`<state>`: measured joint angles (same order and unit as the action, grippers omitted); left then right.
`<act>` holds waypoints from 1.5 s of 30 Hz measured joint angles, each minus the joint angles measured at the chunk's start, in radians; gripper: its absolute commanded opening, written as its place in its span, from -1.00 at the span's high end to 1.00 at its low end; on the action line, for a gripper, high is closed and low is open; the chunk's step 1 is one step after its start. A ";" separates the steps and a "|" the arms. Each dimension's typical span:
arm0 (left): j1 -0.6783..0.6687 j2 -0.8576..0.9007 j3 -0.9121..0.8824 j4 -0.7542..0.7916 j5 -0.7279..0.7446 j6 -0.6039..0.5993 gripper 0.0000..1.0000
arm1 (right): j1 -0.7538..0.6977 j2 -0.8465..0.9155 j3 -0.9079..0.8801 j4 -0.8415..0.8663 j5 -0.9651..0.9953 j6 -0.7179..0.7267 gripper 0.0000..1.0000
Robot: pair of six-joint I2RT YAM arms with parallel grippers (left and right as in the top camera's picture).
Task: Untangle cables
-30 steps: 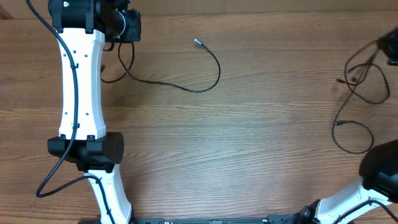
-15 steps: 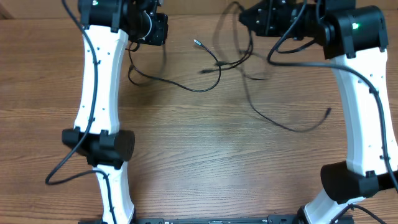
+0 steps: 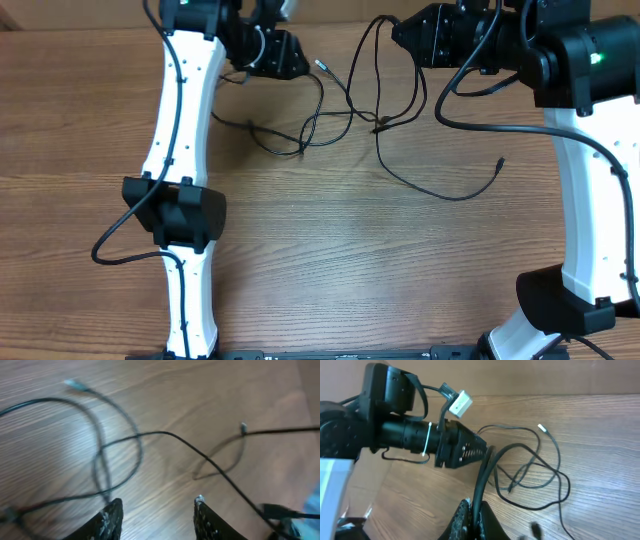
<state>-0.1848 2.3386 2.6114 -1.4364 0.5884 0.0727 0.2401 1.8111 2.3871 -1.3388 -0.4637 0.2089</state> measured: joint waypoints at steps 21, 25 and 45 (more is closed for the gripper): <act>-0.192 -0.186 0.033 0.014 -0.158 0.209 0.00 | 0.000 0.000 0.000 -0.042 0.105 0.000 0.92; -0.230 -0.186 0.033 0.020 -0.159 0.224 -0.01 | 0.000 0.000 0.000 -0.041 0.094 0.000 0.92; -0.254 -0.173 0.033 0.053 -0.153 0.237 0.91 | 0.000 0.000 0.000 -0.042 -0.076 0.001 0.92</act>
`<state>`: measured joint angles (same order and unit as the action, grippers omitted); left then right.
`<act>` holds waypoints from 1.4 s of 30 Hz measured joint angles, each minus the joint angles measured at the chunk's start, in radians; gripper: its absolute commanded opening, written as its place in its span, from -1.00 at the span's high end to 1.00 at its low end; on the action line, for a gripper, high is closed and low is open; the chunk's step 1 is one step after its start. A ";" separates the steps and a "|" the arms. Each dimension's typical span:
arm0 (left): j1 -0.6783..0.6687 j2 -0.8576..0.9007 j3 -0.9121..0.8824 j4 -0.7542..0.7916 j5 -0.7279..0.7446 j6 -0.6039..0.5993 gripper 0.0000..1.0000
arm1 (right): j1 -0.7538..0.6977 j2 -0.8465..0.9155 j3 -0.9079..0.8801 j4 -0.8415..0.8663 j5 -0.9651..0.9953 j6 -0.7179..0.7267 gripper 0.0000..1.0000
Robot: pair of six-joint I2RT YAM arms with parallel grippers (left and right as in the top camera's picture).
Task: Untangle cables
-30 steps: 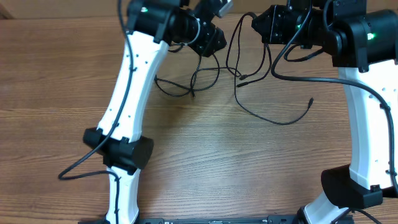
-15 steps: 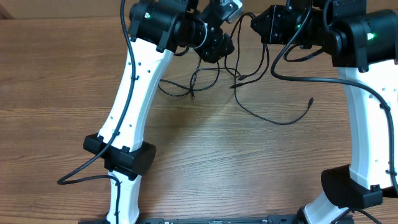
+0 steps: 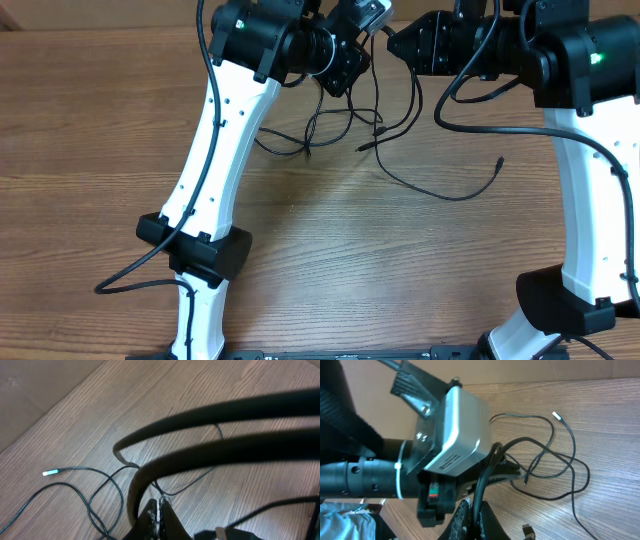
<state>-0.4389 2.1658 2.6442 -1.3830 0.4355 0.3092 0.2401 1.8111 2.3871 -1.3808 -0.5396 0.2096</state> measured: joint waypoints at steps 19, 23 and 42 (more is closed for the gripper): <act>0.082 0.008 0.000 -0.020 -0.089 -0.018 0.48 | 0.000 0.000 0.000 -0.032 0.211 -0.001 0.93; 0.076 0.008 0.000 -0.021 -0.053 0.005 0.14 | 0.000 0.000 0.000 -0.010 0.164 0.000 0.93; 0.074 0.008 0.000 0.022 0.079 0.040 0.91 | 0.000 0.000 0.000 0.018 -0.079 0.027 0.93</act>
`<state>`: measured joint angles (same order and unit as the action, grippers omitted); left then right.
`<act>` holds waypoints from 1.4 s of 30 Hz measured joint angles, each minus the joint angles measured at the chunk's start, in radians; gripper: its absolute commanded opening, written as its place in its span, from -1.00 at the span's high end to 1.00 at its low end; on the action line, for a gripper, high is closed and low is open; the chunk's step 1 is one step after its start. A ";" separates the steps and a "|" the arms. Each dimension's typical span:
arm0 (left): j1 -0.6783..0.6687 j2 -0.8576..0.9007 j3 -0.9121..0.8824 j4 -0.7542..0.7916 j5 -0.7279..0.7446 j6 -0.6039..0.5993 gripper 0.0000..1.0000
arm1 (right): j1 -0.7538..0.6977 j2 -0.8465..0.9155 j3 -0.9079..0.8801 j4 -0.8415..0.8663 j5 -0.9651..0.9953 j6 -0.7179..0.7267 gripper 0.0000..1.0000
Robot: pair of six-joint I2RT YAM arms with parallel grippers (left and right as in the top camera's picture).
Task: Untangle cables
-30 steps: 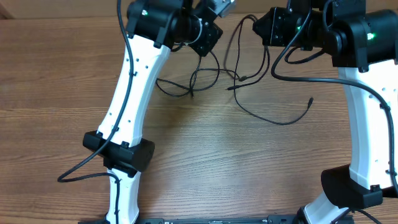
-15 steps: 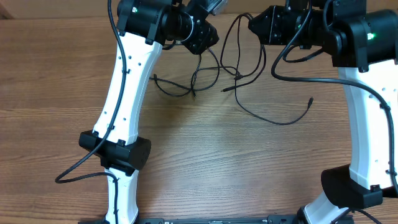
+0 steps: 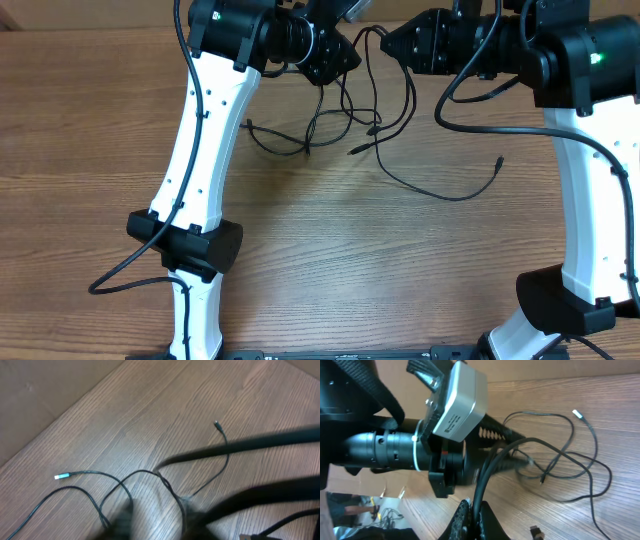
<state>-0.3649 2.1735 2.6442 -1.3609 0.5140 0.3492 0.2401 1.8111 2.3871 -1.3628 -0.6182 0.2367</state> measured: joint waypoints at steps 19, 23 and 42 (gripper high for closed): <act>0.035 0.000 0.000 -0.001 -0.018 -0.047 0.92 | 0.000 0.000 0.000 -0.068 0.237 0.024 -1.00; 0.097 0.000 0.000 -0.014 -0.022 -0.070 0.92 | 0.000 0.000 0.000 -0.068 0.317 0.024 -1.00; 0.280 -0.363 0.010 -0.076 -0.330 -0.236 0.92 | 0.045 0.356 -0.098 0.019 0.145 -0.152 -0.58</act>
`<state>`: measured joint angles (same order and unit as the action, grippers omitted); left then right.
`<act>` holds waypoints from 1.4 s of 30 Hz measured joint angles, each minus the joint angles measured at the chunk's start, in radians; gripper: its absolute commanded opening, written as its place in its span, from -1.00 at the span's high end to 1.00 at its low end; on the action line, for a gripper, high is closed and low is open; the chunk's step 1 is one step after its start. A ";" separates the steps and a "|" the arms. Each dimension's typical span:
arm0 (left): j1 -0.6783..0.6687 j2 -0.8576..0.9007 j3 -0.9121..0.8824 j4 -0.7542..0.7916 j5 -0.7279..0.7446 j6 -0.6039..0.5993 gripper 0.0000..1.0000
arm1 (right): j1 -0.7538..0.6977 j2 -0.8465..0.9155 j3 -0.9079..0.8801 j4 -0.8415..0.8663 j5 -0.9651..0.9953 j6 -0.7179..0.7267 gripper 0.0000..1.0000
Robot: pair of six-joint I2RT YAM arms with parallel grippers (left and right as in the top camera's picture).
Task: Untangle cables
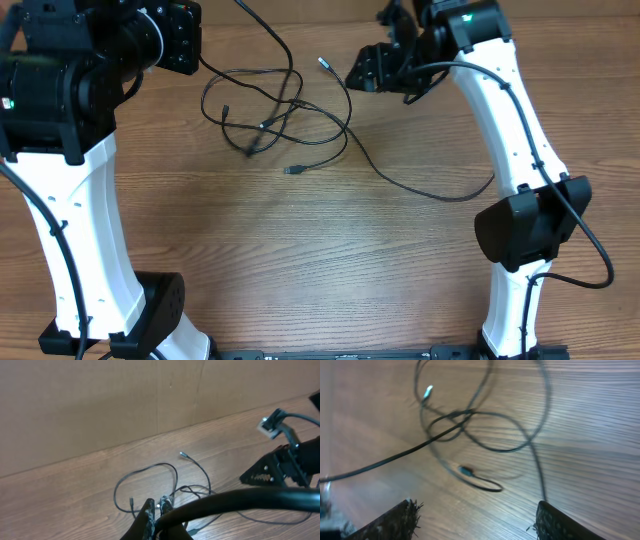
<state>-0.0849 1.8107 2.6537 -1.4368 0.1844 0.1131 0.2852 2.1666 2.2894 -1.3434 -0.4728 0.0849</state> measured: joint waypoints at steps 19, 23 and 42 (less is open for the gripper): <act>-0.047 0.005 0.000 -0.013 0.025 -0.007 0.92 | 0.070 0.006 -0.392 0.304 -0.048 -0.177 -0.67; -0.049 0.005 0.000 -0.019 0.056 -0.008 0.92 | 0.070 0.006 -0.392 0.344 -0.052 -0.285 -0.73; -0.079 0.005 0.000 -0.014 0.077 -0.010 0.92 | 0.070 0.075 -0.415 0.409 -0.107 -0.444 0.92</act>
<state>-0.1642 1.8153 2.6534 -1.4509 0.2619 0.1032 0.3550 2.2417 1.8748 -0.9344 -0.5797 -0.3592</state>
